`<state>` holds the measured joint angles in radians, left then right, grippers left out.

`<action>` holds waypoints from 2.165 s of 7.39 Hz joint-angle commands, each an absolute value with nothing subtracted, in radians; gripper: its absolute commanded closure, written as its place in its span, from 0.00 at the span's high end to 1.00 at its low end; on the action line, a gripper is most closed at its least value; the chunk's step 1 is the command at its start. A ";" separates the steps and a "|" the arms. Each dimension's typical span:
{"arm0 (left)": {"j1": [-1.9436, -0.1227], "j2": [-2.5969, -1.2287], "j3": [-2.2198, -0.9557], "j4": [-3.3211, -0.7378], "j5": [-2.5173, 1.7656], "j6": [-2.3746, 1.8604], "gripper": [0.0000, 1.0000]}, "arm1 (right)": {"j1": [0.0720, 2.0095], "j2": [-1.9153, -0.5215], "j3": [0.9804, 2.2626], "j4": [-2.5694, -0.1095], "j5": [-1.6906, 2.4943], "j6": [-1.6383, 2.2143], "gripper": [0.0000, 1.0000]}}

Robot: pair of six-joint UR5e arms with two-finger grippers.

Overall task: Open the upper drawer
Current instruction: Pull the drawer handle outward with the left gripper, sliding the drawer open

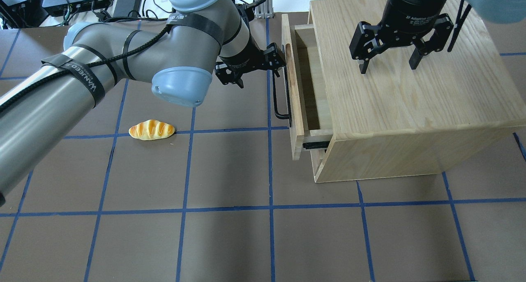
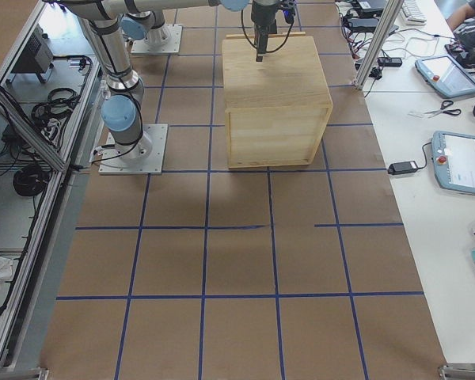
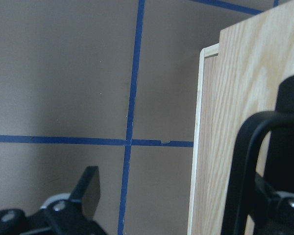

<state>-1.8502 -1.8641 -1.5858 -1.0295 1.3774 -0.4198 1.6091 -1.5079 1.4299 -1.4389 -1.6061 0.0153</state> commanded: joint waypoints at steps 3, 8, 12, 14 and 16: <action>-1.790 -1.835 -1.588 -1.043 1.374 -0.385 1.00 | 1.609 -1.508 1.430 -1.439 -1.606 0.015 1.00; -1.787 -1.833 -1.601 -1.043 1.382 -0.364 1.00 | 1.609 -1.508 1.430 -1.439 -1.606 0.015 1.00; -1.758 -1.812 -1.647 -1.032 1.433 -0.295 1.00 | 1.609 -1.508 1.431 -1.439 -1.606 0.015 1.00; -1.753 -1.802 -1.649 -1.043 1.434 -0.268 1.00 | 1.609 -1.508 1.431 -1.439 -1.606 0.015 1.00; -1.740 -1.799 -1.649 -1.045 1.434 -0.265 1.00 | 1.609 -1.508 1.430 -1.439 -1.606 0.015 1.00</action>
<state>-1.7499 -1.8025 -1.6481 -1.0428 1.4342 -0.2694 1.6091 -1.5079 1.4307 -1.4389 -1.6061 0.0153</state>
